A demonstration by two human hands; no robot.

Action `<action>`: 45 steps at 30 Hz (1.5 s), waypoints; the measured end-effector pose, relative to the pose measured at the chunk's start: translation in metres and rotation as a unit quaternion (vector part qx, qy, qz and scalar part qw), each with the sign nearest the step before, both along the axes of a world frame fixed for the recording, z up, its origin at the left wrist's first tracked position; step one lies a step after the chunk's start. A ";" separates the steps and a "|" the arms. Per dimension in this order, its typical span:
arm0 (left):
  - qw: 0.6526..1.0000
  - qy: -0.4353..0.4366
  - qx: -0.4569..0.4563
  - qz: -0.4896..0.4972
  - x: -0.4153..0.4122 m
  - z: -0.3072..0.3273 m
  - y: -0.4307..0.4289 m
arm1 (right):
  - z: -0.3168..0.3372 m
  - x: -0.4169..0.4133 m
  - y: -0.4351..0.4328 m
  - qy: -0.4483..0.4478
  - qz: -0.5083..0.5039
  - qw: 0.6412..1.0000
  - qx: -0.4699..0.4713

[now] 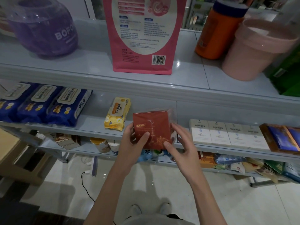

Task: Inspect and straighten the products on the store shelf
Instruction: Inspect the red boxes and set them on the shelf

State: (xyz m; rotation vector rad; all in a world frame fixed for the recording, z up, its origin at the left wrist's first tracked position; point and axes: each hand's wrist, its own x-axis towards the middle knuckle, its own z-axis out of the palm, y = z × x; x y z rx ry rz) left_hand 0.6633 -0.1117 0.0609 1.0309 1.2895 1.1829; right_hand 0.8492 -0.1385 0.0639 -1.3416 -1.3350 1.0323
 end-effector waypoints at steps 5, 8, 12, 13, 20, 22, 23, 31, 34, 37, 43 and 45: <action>1.000 0.006 -0.001 0.029 -0.001 0.001 0.001 | 0.001 0.001 0.000 -0.036 0.038 0.999 -0.015; 0.998 -0.006 -0.016 0.067 0.002 0.000 0.002 | -0.002 0.001 0.001 -0.055 0.043 0.997 -0.018; 0.997 -0.007 -0.036 0.069 0.004 0.000 0.001 | -0.004 0.000 0.003 -0.032 0.004 0.999 -0.023; 0.997 -0.014 -0.040 0.067 0.003 -0.001 0.001 | -0.005 0.001 0.003 -0.023 -0.004 0.999 -0.031; 1.000 0.008 0.002 -0.007 0.003 -0.002 0.000 | -0.013 0.003 0.006 0.087 -0.063 0.992 -0.071; 0.999 0.028 0.016 -0.024 0.003 -0.004 0.001 | -0.014 0.004 0.006 0.084 -0.069 0.991 -0.075; 0.998 0.041 0.024 -0.028 0.003 -0.004 0.001 | -0.015 0.005 0.006 0.082 -0.073 0.991 -0.078; 0.993 0.098 0.059 -0.034 0.002 -0.007 0.002 | -0.016 0.007 0.007 0.082 -0.081 0.988 -0.099; 0.993 0.104 0.051 -0.037 0.001 -0.007 0.003 | -0.013 0.006 0.006 0.117 -0.080 0.984 -0.104; 0.996 0.072 0.034 -0.029 0.002 -0.007 0.004 | -0.008 0.005 0.005 0.127 -0.078 0.986 -0.080; 1.000 -0.024 -0.018 0.000 0.006 -0.001 0.001 | -0.002 0.001 0.005 0.085 -0.062 0.993 -0.043; 0.999 -0.036 -0.025 0.015 0.007 0.002 0.000 | 0.000 0.001 0.005 0.076 -0.053 0.995 -0.037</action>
